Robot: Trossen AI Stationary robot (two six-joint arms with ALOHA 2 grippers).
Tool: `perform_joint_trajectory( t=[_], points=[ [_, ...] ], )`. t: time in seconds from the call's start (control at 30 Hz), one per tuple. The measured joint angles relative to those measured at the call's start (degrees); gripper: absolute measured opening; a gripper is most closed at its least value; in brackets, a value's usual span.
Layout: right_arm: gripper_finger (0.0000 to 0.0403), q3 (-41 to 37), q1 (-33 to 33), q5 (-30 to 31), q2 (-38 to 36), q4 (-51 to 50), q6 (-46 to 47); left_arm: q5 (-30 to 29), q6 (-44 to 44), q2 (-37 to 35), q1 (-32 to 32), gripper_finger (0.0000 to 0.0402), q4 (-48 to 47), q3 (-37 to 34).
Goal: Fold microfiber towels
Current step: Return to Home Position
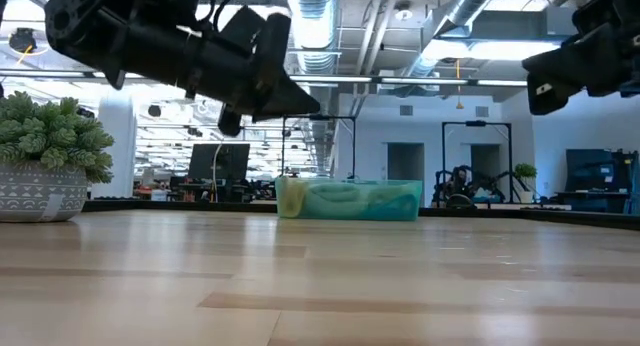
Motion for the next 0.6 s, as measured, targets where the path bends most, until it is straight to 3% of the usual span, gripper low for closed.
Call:
perform_joint_trajectory(
  t=[0.23,0.47,0.6],
  points=[
    [0.0019,-1.5,0.3,1.7,-0.3,3.9,-0.9,2.5,6.3,-8.9,0.4,0.0,-1.8,-1.9],
    [0.0028,-1.5,0.3,5.9,1.6,3.8,-3.7,24.1,5.0,-24.3,9.0,0.0,-2.9,-13.1],
    [0.0032,-1.5,0.3,5.9,2.3,3.8,-7.8,32.2,3.3,-32.7,16.2,0.0,-3.9,-18.6]
  ],
)
